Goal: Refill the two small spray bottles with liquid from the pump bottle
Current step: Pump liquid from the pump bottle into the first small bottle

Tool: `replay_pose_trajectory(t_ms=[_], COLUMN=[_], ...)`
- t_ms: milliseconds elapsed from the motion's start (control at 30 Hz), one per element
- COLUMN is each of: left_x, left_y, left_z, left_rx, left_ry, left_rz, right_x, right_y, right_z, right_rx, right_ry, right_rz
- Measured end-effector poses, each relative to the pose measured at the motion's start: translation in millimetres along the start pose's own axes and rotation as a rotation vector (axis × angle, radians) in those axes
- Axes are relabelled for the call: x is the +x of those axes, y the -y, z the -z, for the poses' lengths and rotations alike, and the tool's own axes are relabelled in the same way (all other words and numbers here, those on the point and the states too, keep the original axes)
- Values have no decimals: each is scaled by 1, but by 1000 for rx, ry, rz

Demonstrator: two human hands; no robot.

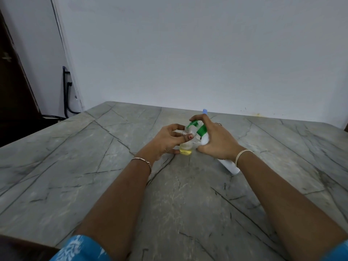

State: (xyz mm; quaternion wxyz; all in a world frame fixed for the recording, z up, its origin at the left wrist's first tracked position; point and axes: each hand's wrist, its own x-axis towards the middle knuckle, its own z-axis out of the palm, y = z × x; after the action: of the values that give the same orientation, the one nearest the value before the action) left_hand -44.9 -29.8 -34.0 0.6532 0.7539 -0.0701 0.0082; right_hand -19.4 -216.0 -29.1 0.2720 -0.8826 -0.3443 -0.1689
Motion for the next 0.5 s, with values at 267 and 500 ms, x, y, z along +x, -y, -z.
replay_pose_trajectory(t_ms=[267, 500], left_x=[1, 1], left_y=[0, 0], left_z=[1, 1], left_rx=[-1, -8], left_ry=[9, 10], left_rz=[1, 0], right_x=[1, -1], right_y=[0, 0], right_z=[-1, 0], right_rx=[-12, -20], right_ry=[-15, 1], right_rz=[-3, -3])
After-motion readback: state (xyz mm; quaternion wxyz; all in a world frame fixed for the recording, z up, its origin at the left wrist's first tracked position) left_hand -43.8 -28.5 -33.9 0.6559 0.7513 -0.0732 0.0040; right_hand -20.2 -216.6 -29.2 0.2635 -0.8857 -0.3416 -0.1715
